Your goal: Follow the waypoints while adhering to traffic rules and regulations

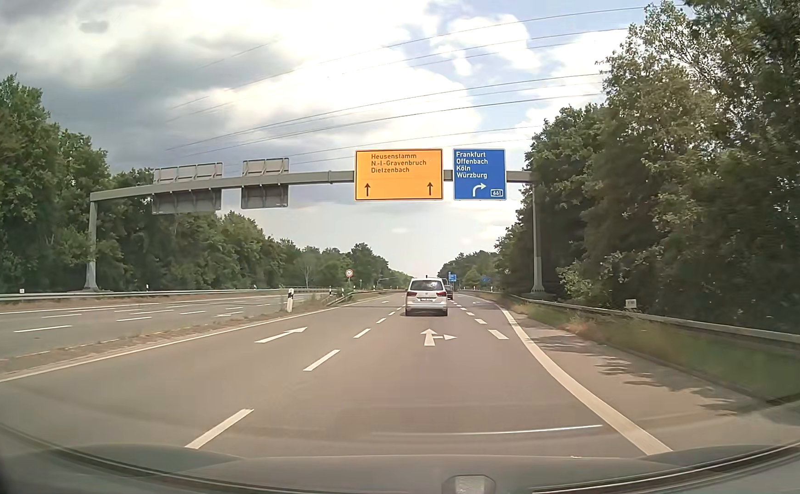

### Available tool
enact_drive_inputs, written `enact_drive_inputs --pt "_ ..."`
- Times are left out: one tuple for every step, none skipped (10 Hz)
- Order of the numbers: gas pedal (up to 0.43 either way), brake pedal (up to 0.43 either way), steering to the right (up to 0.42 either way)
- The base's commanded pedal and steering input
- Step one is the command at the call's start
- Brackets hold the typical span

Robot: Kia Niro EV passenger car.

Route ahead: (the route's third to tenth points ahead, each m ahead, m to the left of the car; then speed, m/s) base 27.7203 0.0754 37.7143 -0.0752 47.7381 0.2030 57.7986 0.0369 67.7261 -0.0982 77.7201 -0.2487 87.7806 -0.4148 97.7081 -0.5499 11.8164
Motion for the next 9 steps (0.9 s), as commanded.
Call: enact_drive_inputs --pt "0.287 0.037 0.000" --pt "0.287 0.037 -0.001" --pt "0.287 0.037 0.000" --pt "0.287 0.037 0.000" --pt "0.287 0.037 0.002" --pt "0.287 0.037 0.003" --pt "0.287 0.037 0.004" --pt "0.287 0.037 0.003" --pt "0.287 0.037 0.003"
